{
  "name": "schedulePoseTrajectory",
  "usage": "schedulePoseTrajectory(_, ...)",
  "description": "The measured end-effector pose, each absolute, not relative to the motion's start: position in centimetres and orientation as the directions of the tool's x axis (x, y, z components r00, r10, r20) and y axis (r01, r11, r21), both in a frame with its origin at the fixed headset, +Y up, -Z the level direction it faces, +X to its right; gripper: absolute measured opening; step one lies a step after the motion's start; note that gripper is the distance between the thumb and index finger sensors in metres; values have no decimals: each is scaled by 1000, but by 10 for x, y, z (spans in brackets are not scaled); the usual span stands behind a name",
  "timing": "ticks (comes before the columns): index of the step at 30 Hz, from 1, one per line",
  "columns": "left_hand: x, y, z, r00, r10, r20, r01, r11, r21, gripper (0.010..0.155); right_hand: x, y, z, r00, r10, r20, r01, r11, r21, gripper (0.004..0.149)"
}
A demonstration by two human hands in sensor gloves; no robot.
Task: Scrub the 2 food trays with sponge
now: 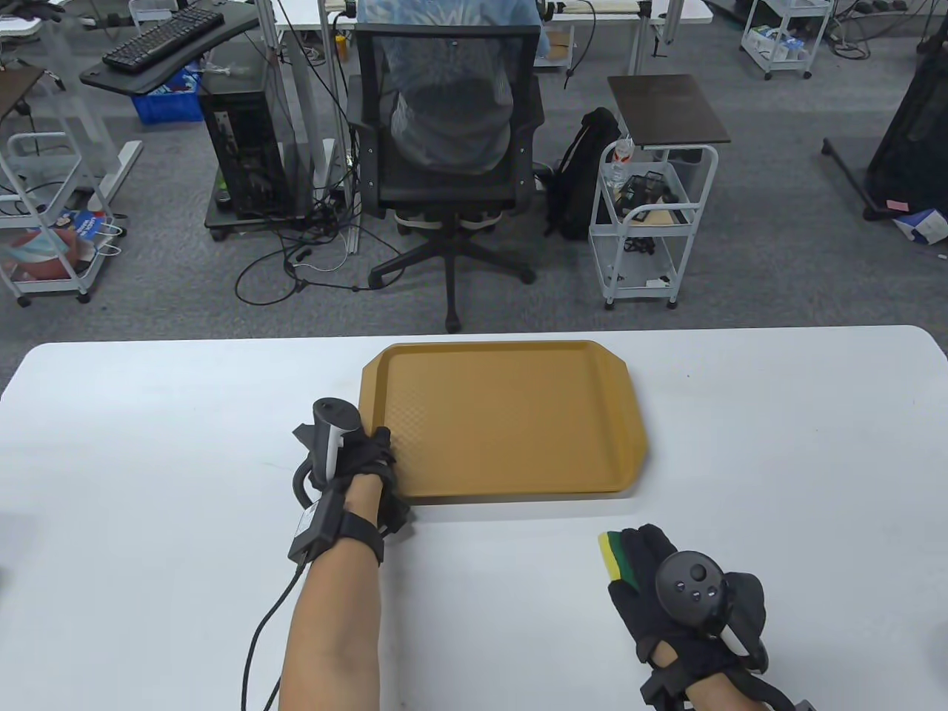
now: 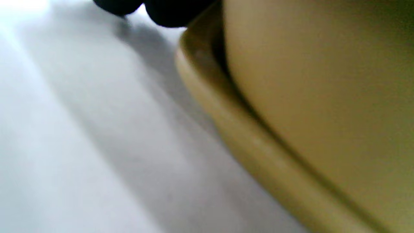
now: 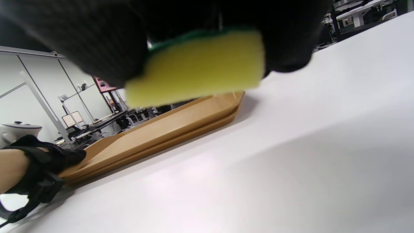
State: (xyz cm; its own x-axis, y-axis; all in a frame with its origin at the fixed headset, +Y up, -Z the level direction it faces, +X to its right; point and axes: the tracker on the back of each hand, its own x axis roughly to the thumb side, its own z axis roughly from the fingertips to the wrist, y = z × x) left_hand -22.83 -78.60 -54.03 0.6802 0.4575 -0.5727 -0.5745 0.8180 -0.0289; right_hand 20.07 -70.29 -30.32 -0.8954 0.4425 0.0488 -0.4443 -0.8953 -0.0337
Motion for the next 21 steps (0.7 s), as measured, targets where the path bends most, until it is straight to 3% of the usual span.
schedulePoseTrajectory(4,-232,-782,-531,744,463,-482,-524,852,9,79,199,-703,-303,-897,438,58,-441,-897,-36,67)
schedulePoseTrajectory(8,-240,-779,-526,717,542,-439,-608,794,-13,75,200,-703,-303,-894,443,61,-446,-894,-37,67)
schedulePoseTrajectory(16,-245,-782,-528,728,522,-444,-589,808,-16,71,196,-704,-303,-903,422,76,-426,-904,-38,67)
schedulePoseTrajectory(21,-245,-777,-510,789,476,-389,-522,853,-13,76,196,-704,-303,-901,426,83,-430,-902,-47,66)
